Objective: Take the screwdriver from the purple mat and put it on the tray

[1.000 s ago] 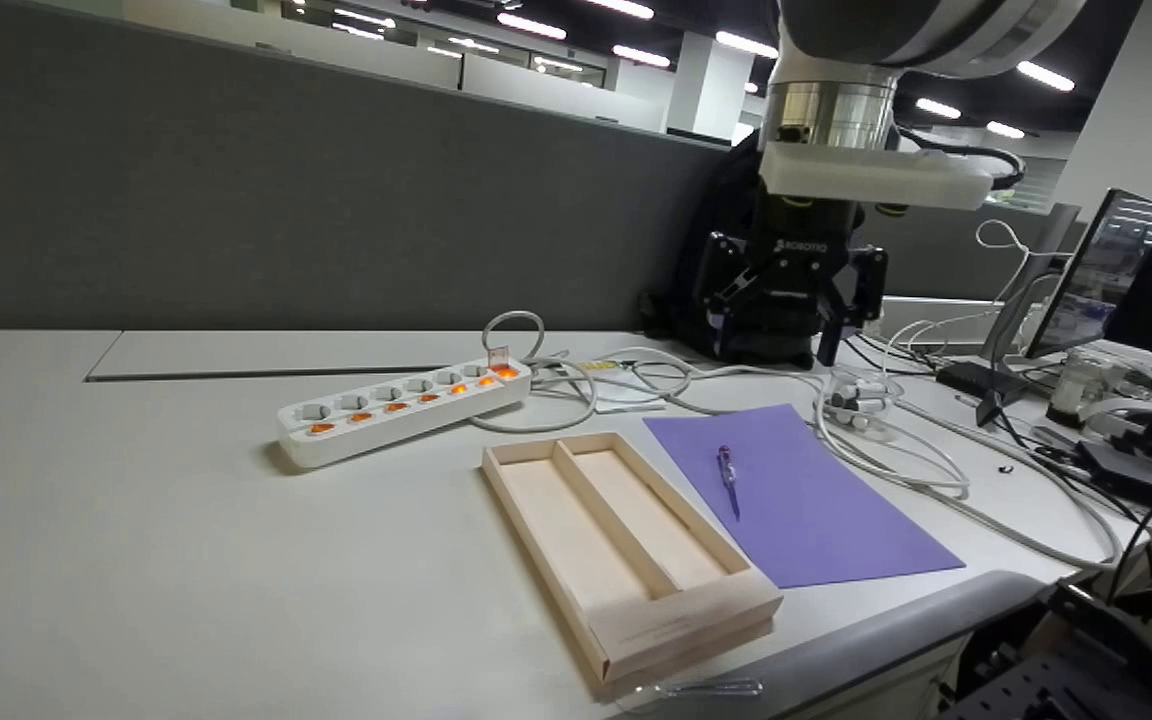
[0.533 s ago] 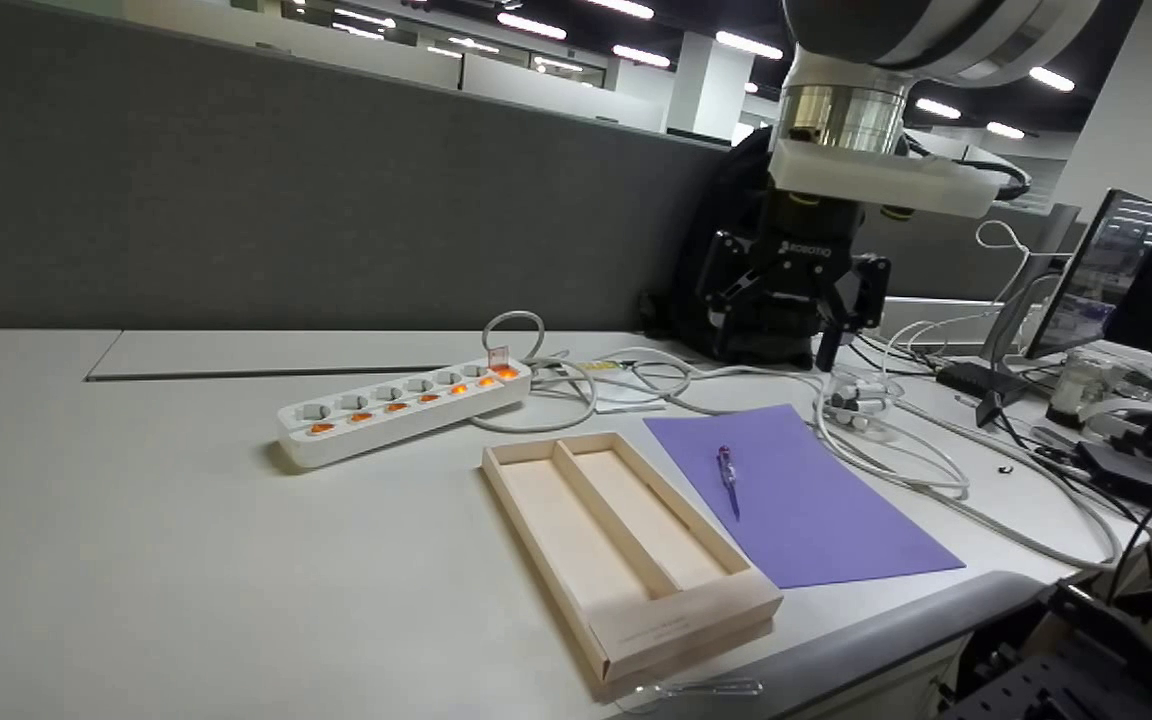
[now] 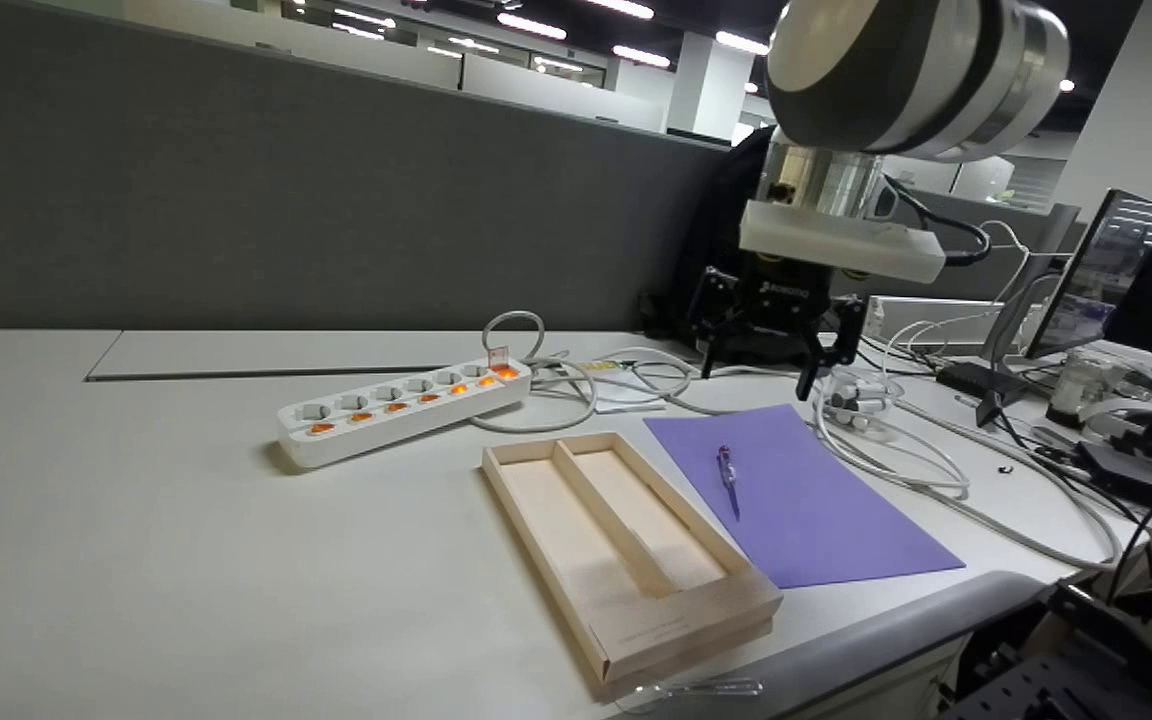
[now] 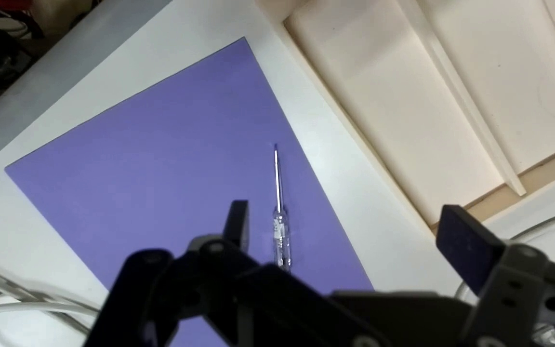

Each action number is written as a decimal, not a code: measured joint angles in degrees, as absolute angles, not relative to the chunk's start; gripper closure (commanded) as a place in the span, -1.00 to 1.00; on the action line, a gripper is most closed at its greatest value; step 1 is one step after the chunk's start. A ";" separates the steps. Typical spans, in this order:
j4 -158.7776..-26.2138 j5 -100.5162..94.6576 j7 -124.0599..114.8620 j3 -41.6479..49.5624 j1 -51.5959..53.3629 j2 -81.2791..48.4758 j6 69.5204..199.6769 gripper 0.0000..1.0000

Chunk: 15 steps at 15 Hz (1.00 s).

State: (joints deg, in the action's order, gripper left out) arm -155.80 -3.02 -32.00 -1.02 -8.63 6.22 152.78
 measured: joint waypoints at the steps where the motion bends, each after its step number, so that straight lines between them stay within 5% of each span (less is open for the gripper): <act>1: -155.77 -3.79 -33.17 -0.93 -8.73 4.74 154.40 -1.00; 15: -145.59 -0.85 -34.83 7.86 -7.18 -14.15 156.22 -1.00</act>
